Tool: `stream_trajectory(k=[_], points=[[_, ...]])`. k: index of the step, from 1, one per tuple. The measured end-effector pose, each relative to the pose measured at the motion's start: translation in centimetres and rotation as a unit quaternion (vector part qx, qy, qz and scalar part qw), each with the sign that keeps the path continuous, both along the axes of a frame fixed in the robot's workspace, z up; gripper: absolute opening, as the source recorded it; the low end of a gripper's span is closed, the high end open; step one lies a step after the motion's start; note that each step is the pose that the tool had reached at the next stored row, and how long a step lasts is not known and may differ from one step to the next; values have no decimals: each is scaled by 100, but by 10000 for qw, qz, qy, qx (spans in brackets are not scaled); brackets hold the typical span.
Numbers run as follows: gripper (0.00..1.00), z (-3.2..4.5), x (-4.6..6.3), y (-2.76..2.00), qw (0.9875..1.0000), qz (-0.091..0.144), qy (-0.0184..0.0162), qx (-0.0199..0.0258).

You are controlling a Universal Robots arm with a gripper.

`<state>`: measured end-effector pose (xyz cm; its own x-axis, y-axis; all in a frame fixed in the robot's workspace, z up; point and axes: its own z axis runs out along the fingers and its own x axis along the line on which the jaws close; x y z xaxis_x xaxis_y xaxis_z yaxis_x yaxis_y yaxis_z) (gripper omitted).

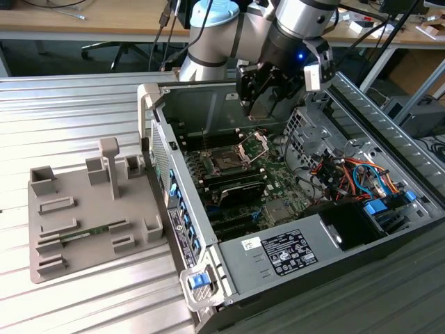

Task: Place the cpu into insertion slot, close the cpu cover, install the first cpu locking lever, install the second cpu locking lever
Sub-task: 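Place the cpu into insertion slot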

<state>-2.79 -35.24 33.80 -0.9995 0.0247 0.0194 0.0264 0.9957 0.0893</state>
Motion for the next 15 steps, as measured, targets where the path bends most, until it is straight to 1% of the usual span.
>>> stream_trajectory(k=[15], points=[[54,-20,-23,0,10000,5,0,0]])
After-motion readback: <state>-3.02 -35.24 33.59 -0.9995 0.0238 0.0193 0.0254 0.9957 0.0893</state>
